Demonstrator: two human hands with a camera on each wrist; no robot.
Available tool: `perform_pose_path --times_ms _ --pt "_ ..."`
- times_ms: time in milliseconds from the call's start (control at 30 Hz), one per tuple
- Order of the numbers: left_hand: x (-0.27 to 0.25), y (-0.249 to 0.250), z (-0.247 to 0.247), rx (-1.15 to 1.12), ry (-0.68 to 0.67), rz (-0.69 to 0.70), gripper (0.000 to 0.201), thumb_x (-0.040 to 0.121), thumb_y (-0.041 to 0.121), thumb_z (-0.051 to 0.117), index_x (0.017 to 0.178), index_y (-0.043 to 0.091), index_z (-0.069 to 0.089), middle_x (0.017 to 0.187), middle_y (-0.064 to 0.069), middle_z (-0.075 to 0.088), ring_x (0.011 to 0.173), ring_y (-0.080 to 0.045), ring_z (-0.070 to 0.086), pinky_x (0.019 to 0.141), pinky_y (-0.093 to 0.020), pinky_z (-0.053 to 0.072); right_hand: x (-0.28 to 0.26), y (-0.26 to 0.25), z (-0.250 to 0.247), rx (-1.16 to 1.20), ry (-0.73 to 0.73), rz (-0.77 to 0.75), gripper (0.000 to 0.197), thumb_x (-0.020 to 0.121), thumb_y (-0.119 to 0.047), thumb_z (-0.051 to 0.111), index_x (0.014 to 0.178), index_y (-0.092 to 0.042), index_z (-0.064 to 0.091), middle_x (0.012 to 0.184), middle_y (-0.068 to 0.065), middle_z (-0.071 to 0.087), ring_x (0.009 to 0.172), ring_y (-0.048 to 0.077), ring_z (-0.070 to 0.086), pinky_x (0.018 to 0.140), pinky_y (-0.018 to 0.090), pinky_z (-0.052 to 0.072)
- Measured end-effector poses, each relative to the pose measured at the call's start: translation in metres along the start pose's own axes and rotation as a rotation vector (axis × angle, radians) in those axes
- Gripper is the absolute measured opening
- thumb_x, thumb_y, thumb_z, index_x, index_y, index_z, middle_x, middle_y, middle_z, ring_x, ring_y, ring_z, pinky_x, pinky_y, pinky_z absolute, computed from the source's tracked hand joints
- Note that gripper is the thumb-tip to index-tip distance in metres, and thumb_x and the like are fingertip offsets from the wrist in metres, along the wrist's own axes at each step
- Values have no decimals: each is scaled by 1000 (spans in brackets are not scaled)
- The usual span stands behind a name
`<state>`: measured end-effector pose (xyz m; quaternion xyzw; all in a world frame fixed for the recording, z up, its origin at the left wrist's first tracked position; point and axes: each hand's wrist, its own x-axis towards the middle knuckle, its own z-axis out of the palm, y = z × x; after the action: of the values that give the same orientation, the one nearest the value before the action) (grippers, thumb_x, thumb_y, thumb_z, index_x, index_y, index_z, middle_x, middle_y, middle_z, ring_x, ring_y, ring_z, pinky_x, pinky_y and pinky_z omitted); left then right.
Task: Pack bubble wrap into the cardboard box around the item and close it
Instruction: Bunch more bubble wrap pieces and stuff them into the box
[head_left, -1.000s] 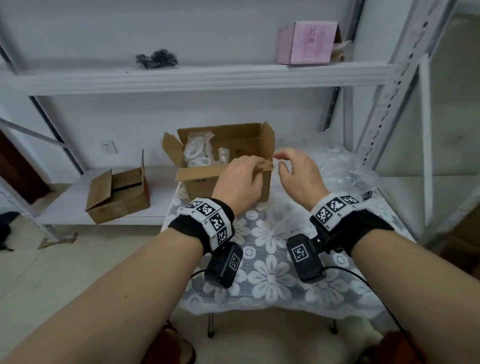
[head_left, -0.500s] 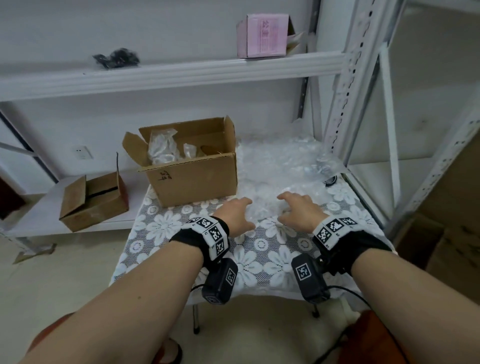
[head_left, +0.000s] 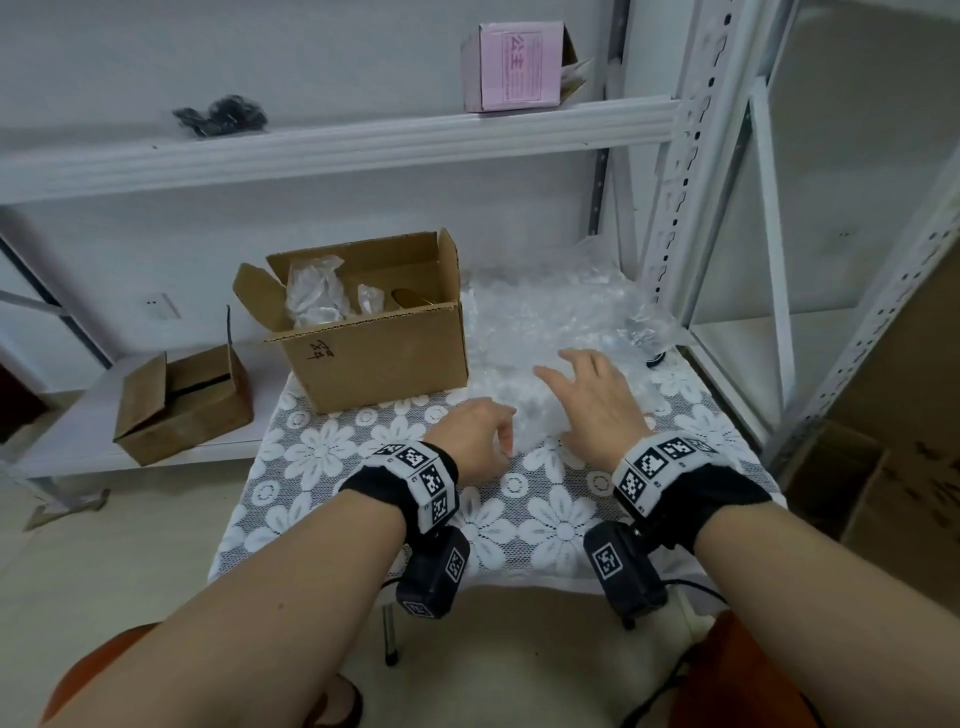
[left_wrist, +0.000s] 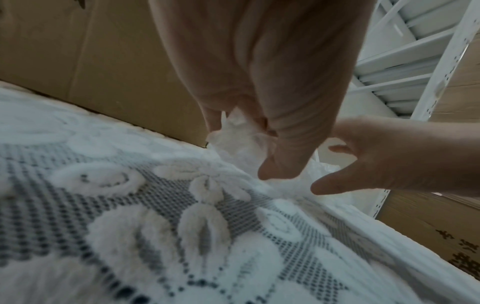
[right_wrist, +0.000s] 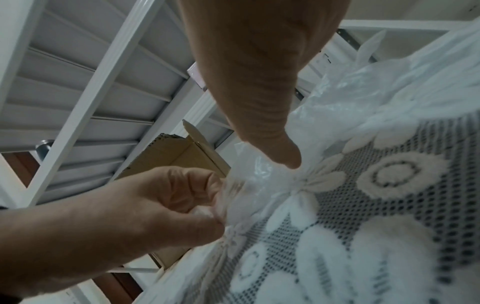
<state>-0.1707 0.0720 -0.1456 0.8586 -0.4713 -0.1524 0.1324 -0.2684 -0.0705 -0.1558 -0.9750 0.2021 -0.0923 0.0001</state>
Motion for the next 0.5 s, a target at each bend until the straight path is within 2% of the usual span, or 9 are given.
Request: perform_pose_path --times_ms 33,67,100,167,233,300,367,433,500 --pt "0 1 0 -11 -23 -22 10 84 11 57 91 17 61 132 2 57 122 -18 49 98 -29 38 0 -1 0 -35 -62 -32 63 80 -17 65 139 -22 41 146 7 33 138 27 24 117 44 14" --pt "-1 2 0 -19 -50 -51 14 87 12 53 97 17 60 125 0 60 112 -18 54 88 -26 42 1 -3 0 -67 -158 -51 51 83 -25 61 132 -20 49 141 6 42 136 25 30 118 47 8" --pt "-1 3 0 -21 -75 -74 19 89 13 50 104 17 60 122 -2 60 104 -17 55 82 -25 42 2 -4 0 -74 -267 -44 41 86 -33 56 124 -18 55 131 5 52 129 23 40 118 48 9" --pt "-4 3 -2 -18 -116 -95 30 92 13 46 121 18 55 126 -4 58 103 -18 54 80 -24 40 4 -6 2 32 -412 11 36 89 -41 45 109 -15 61 114 5 63 108 22 55 111 45 27" --pt "-6 4 -2 -2 -136 -82 40 94 14 44 133 19 49 133 -5 55 115 -21 53 86 -26 40 7 -5 4 190 -380 75 39 94 -39 37 99 -10 63 112 10 64 101 24 58 97 41 42" --pt "-7 5 -3 15 -142 -61 38 97 17 41 133 18 50 134 -6 55 118 -22 52 90 -28 40 8 0 6 272 -229 141 40 96 -40 37 105 -11 62 131 14 52 121 28 45 102 41 39" --pt "-6 6 -2 12 -141 -57 34 98 18 40 129 17 55 132 -6 56 116 -21 53 89 -28 40 9 1 5 269 -132 183 45 97 -43 39 127 -14 57 151 12 29 139 28 21 111 40 28" --pt "-5 3 -1 -4 -137 -59 32 96 21 46 125 20 59 136 -1 54 119 -19 51 92 -27 39 12 0 3 237 -117 171 47 97 -44 39 134 -19 52 158 8 13 144 28 6 116 40 18" --pt "-2 -1 0 -19 -137 -55 29 94 24 51 121 22 62 141 3 50 124 -17 49 98 -28 37 19 -1 2 205 -125 158 45 97 -46 38 134 -24 53 160 7 7 146 30 0 118 39 8"
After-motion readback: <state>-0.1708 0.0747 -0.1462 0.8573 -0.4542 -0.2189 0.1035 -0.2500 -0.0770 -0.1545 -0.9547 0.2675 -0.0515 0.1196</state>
